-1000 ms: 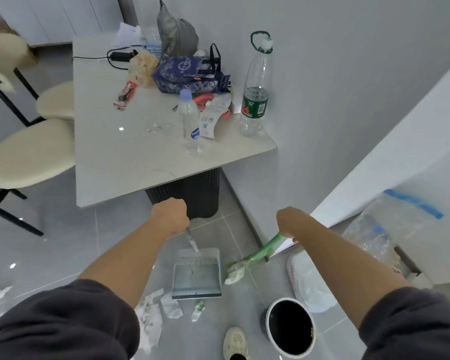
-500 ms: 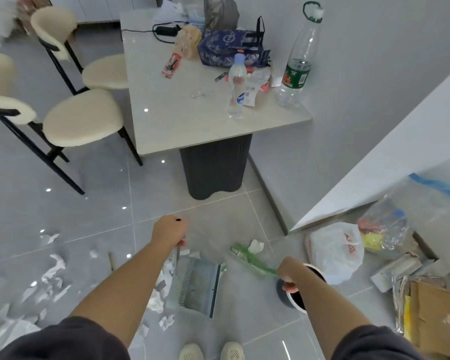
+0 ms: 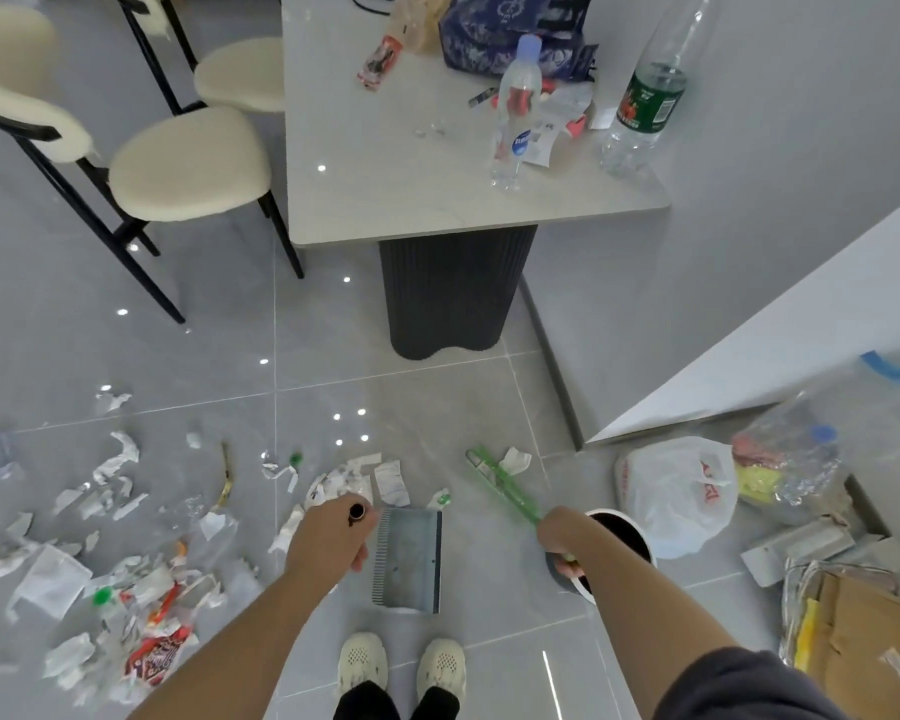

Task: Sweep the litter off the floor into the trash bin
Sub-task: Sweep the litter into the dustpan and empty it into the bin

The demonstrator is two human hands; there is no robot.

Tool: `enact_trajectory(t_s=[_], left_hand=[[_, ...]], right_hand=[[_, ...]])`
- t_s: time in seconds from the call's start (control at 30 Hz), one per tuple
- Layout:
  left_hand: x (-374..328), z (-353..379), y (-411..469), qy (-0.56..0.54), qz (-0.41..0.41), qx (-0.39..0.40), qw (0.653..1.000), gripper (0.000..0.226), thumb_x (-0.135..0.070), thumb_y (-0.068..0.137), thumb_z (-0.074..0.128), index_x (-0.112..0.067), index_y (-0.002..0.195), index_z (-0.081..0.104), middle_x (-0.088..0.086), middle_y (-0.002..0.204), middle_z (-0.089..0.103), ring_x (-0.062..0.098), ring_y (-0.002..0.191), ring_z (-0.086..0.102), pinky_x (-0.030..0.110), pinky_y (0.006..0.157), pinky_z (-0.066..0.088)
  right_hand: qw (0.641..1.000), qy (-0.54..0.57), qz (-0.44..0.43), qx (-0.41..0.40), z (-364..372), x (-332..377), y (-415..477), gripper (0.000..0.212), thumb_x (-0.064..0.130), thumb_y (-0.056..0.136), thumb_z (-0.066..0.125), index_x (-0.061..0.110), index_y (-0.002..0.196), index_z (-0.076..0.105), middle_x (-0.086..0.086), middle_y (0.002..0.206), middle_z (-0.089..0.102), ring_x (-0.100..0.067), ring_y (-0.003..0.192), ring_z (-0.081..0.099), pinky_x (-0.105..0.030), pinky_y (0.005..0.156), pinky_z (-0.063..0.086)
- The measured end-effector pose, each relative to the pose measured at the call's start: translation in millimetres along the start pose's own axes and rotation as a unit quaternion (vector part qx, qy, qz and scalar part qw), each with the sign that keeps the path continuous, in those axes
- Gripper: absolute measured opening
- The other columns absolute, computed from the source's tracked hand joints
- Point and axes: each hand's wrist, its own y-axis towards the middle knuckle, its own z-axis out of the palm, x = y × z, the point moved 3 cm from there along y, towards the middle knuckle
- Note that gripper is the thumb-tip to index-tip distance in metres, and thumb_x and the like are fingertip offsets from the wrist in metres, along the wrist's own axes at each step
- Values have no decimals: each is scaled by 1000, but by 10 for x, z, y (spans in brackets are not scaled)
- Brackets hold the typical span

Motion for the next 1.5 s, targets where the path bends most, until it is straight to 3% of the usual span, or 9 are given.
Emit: enact_trajectory(t_s=[0.07, 0.23, 0.37, 0.63, 0.87, 1.0, 1.2, 1.37, 1.5], left_hand=[[169, 52, -84, 49, 7, -9, 999, 16, -38, 95, 59, -31, 82, 65, -2, 56, 69, 11, 45, 65, 32, 62, 60], [432, 55, 59, 96, -2, -9, 995, 16, -44, 92, 57, -40, 82, 70, -12, 67, 69, 7, 56, 65, 29, 64, 57], [410, 78, 201, 81, -12, 44, 996, 23, -37, 92, 54, -32, 75, 69, -12, 73, 63, 7, 59, 55, 24, 57, 44], [336, 90, -70, 150, -17, -4, 989, 26, -35, 94, 46, -25, 77, 63, -2, 74, 67, 18, 73, 62, 28, 61, 45], [390, 10, -102, 192, -46, -65, 978, 42, -46, 96, 40, -14, 73, 53, 4, 69, 64, 20, 67, 61, 31, 62, 48], [534, -28, -176, 169, -60, -93, 979, 40, -47, 96, 43, -17, 71, 52, 3, 64, 62, 20, 65, 61, 32, 64, 51], [864, -108, -397, 113, -92, -105, 984, 29, -42, 97, 42, -27, 78, 57, -2, 59, 59, 17, 59, 59, 27, 54, 45], [1183, -408, -573, 76, -106, -124, 984, 33, -34, 96, 43, -17, 70, 53, 3, 53, 54, 23, 54, 55, 27, 50, 41], [1368, -762, -697, 46, -111, -134, 984, 36, -30, 95, 42, -18, 62, 48, 1, 51, 50, 19, 50, 48, 27, 48, 37]], right_hand=[[998, 10, 44, 42, 157, -106, 157, 17, -5, 90, 32, 5, 80, 41, -9, 43, 52, -18, 41, 49, -17, 33, 37], [995, 90, 21, 25, 610, -172, 681, 14, -3, 89, 38, 5, 77, 42, -11, 63, 45, -18, 46, 43, -22, 45, 37], [995, 91, -22, 20, 808, -129, 723, 13, -3, 87, 34, 2, 82, 44, -10, 41, 50, -21, 38, 48, -24, 45, 38], [990, 109, -94, -6, 687, -390, 532, 48, -2, 88, 31, 11, 134, 37, -12, 68, 45, -19, 37, 45, -22, 36, 36], [996, 38, -79, -33, 301, -127, 1028, 25, 3, 91, 35, 9, 113, 43, -14, 76, 49, -20, 48, 46, -23, 42, 38], [997, -39, -73, -5, 454, 6, 1101, 28, 0, 88, 39, 2, 114, 47, -13, 73, 49, -21, 49, 49, -21, 41, 38], [991, -78, -93, 63, 1010, 44, 689, 61, 3, 88, 37, 14, 148, 29, -9, 87, 47, -17, 54, 50, -23, 42, 41], [992, -27, -88, 90, 1202, 208, 270, 56, 2, 87, 44, 15, 141, 39, -10, 73, 46, -15, 48, 44, -20, 42, 37], [989, -75, -122, 27, 1463, 536, 76, 65, 5, 90, 41, 19, 151, 24, -10, 101, 51, -16, 60, 53, -22, 45, 45]])
